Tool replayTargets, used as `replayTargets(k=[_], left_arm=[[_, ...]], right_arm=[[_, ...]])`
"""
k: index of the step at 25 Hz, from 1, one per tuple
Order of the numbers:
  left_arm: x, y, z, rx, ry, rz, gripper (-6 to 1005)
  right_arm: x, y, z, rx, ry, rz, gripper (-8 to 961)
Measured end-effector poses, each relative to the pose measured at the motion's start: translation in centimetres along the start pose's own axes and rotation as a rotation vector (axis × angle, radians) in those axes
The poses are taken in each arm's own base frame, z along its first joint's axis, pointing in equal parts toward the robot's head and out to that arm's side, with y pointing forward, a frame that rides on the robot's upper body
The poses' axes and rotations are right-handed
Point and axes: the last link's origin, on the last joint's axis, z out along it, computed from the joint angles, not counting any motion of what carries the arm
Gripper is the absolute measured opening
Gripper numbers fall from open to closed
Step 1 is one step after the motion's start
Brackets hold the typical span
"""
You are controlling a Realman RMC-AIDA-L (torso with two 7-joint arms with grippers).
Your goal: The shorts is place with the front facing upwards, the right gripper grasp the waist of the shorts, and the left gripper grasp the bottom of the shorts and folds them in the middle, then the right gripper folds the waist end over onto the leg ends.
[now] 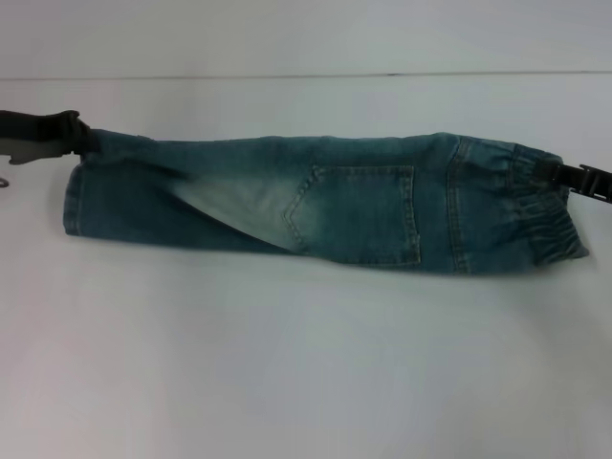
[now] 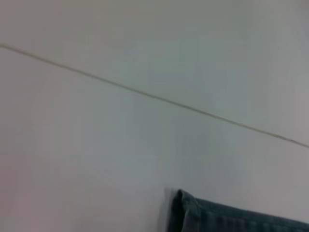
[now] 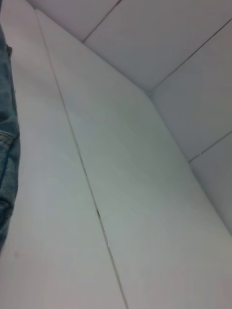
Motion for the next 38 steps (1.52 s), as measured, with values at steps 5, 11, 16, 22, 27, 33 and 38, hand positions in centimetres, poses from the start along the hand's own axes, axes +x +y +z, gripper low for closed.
replayTargets(k=[5, 11, 16, 22, 27, 33, 38], left_arm=[[0.7, 1.1, 0.8, 0.016, 0.038, 0.034, 92], [1.4, 1.8, 1.5, 0.029, 0.074, 0.048, 91], [1.3, 2.3, 2.2, 0.042, 0.08, 0.072, 91], [1.0, 3.2, 3.5, 0.06, 0.059, 0.107, 92], [1.3, 2.8, 3.4, 0.072, 0.077, 0.098, 91], [1.5, 2.1, 3.3, 0.098, 0.108, 0.093, 122], [1.3, 1.7, 3.2, 0.112, 0.116, 0.096, 229]], right_arm=[[-0.6, -0.1, 0.5, 0.023, -0.015, -0.006, 64], [-0.6, 0.0, 1.7, 0.043, -0.014, 0.001, 69], [-0.3, 0.3, 3.0, 0.077, -0.023, 0.002, 74], [-0.6, 0.3, 3.2, 0.087, -0.037, -0.005, 79], [-0.6, 0.2, 3.2, 0.093, -0.04, -0.006, 83], [-1.0, 0.3, 3.4, 0.094, -0.028, -0.019, 88], [-1.1, 0.5, 3.9, 0.089, -0.011, -0.001, 92]])
